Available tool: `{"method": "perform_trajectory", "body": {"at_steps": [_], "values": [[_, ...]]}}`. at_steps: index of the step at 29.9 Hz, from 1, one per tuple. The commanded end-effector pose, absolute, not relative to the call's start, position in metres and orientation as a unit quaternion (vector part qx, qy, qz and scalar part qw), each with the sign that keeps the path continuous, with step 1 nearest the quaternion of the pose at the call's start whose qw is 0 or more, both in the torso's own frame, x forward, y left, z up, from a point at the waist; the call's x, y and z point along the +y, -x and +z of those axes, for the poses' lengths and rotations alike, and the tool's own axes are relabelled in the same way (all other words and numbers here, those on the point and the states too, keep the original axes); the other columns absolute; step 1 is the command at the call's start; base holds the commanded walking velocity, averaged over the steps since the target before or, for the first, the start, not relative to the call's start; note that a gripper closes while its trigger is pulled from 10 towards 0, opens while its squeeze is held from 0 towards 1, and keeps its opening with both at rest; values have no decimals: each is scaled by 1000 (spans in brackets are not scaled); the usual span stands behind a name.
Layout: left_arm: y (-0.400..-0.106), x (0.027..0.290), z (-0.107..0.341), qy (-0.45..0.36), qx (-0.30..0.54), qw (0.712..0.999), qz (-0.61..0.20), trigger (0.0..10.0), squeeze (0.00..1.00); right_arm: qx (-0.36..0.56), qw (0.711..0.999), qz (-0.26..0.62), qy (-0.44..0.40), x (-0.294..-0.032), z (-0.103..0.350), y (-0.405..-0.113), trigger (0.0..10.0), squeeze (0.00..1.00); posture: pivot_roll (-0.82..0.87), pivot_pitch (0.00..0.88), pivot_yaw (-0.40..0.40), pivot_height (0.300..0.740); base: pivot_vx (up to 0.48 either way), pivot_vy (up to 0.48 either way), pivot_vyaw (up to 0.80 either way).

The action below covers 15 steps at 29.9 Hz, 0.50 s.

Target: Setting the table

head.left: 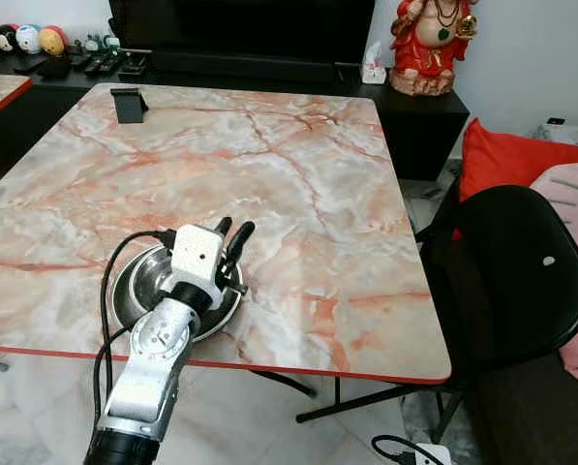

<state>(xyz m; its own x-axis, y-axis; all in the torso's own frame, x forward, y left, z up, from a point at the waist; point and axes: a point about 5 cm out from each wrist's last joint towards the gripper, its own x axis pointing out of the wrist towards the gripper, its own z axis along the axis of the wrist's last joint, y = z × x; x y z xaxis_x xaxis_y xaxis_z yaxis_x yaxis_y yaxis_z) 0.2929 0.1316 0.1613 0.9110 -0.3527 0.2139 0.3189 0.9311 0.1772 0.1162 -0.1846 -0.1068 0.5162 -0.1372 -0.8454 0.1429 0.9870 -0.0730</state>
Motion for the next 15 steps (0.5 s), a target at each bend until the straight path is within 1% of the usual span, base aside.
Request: {"method": "perform_trajectory", "body": {"at_steps": [1, 9, 15], "values": [[-296, 137, 167, -77, -129, 974, -169, 10000, 0, 487, 869, -89, -9, -184, -108, -113, 10000, 0, -5, 0, -21, 740, 0, 0, 0], [-302, 147, 170, -88, -128, 976, -150, 10000, 0, 484, 870, -95, -14, -181, -108, -114, 10000, 0, -15, 0, -6, 740, 0, 0, 0], [-301, 154, 169, -84, -125, 980, -127, 10000, 0, 482, 871, -96, -14, -181, -107, -116, 10000, 0, -4, 0, -24, 740, 0, 0, 0]]}}
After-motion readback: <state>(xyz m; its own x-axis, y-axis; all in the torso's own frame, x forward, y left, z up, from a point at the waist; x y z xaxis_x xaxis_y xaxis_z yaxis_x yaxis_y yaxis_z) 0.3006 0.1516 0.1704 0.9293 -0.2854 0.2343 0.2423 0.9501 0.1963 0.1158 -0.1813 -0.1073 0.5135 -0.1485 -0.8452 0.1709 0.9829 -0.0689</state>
